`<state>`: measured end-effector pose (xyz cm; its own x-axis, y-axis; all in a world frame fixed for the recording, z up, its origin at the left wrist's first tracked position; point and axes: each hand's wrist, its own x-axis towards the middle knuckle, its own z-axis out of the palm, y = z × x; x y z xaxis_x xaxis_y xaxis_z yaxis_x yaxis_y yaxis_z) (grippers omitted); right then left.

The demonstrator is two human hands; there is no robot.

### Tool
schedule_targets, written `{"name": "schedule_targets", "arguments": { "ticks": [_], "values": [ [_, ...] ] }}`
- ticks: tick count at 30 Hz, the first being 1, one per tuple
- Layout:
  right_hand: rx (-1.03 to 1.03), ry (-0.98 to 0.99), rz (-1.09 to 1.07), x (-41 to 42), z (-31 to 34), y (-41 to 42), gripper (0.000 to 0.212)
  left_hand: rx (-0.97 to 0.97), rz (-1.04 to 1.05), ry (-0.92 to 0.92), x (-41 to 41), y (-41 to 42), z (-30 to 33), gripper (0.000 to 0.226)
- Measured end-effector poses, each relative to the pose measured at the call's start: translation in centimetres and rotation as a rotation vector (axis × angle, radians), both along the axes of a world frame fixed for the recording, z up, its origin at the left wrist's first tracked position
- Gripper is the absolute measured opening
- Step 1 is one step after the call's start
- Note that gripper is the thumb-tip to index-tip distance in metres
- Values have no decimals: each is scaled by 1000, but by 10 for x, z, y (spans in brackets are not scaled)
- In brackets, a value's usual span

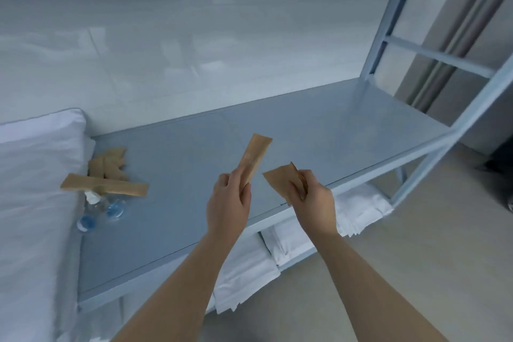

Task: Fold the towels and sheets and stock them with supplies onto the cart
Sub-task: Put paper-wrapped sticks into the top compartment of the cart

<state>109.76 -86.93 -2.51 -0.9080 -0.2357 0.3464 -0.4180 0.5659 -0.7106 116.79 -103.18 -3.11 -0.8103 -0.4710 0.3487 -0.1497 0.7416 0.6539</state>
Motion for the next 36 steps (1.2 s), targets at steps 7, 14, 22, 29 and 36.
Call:
{"name": "schedule_targets", "arguments": {
  "ticks": [7,14,22,29,36],
  "values": [
    [13,-35,-378,13,-1,137,14,22,-369,50,-57,129,4,43],
    [-24,-7,-680,15,4,265,9,13,-686,89,-98,271,15,46],
    [-15,44,-868,-32,12,425,15,-18,-876,73,-173,444,20,46],
    [-1,0,-940,-82,32,574,19,56,-938,88,-239,599,37,45],
    [-24,28,-990,-144,40,677,9,86,-1001,59,-310,701,46,43]
  ]
}}
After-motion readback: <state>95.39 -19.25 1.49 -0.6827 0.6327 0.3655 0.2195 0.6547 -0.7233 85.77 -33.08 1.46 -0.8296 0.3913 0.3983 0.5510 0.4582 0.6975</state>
